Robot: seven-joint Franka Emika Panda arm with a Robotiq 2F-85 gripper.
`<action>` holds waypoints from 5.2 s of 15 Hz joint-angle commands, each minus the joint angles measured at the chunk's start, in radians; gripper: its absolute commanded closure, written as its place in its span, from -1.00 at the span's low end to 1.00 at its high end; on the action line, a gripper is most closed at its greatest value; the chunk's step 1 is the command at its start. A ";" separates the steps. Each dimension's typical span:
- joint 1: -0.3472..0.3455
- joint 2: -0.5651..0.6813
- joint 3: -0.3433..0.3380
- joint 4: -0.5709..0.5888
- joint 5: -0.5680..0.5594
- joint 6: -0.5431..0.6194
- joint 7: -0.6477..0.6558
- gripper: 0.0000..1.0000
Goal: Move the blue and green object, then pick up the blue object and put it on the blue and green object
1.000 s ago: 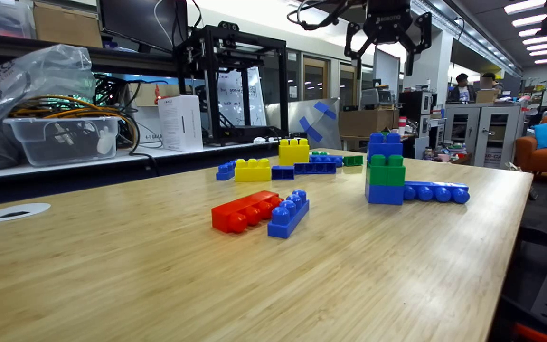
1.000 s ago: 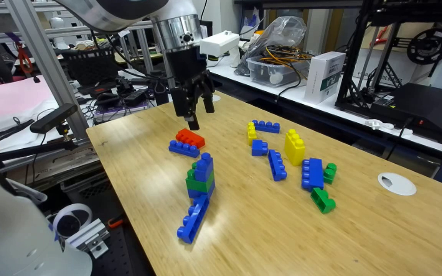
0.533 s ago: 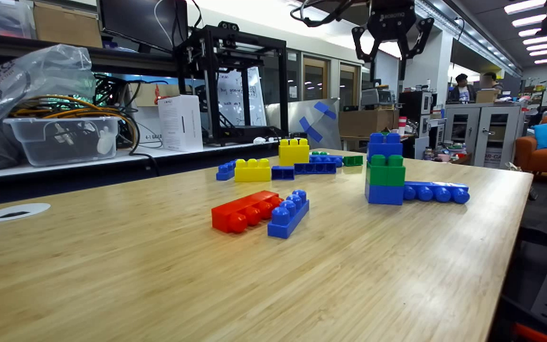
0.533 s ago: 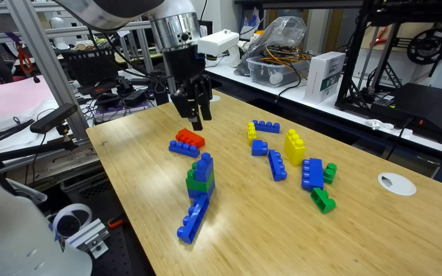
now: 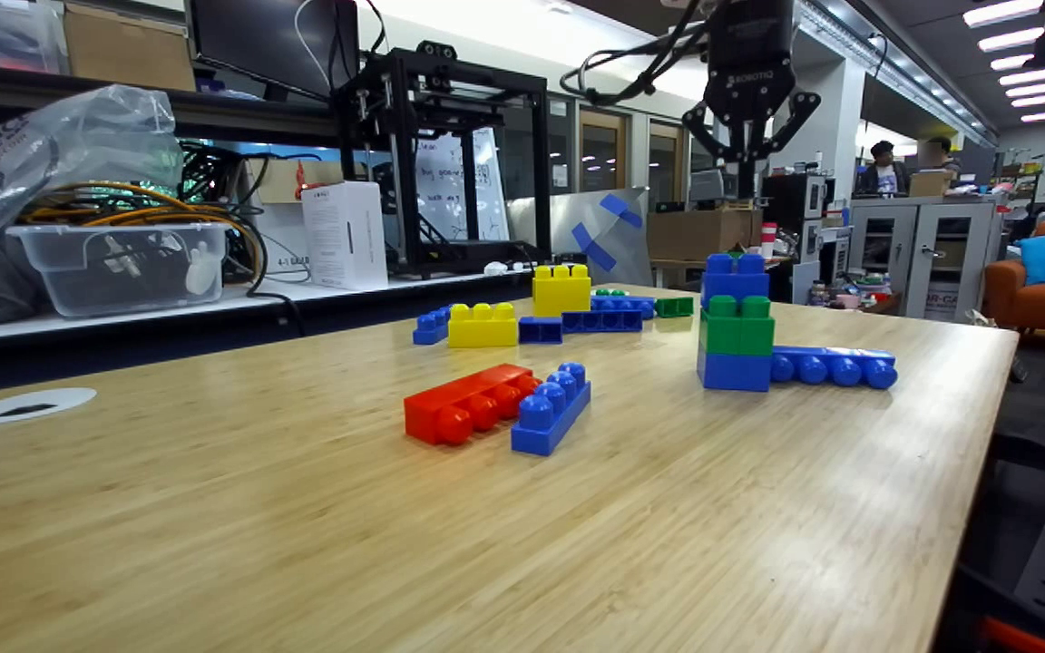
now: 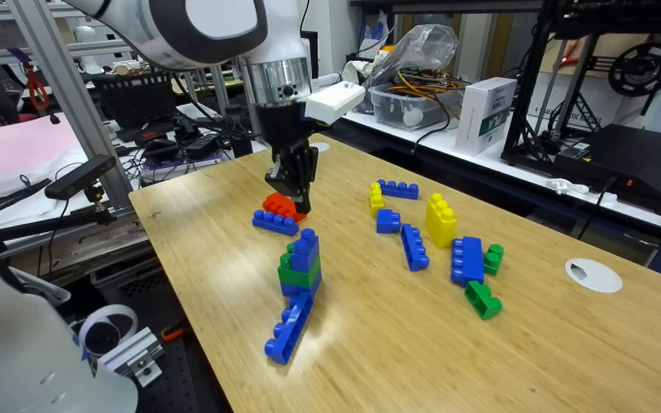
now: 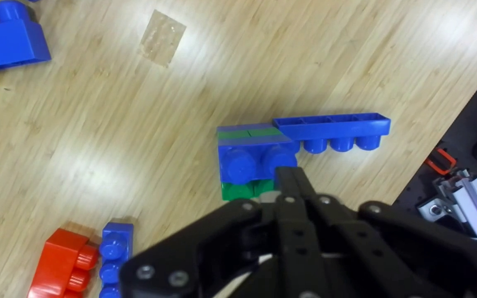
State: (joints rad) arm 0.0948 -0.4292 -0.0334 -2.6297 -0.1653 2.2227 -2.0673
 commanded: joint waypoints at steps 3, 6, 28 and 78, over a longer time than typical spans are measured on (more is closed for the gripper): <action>0.020 0.058 -0.025 -0.003 0.057 0.049 -0.030 1.00; 0.021 0.077 -0.024 -0.006 0.080 0.058 -0.038 1.00; 0.018 0.140 -0.023 -0.059 0.094 0.181 -0.154 1.00; -0.018 0.243 0.003 0.316 0.235 -0.134 1.220 -1.00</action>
State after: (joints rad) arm 0.0955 -0.2137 -0.0355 -2.3332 0.0602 2.0707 -0.9246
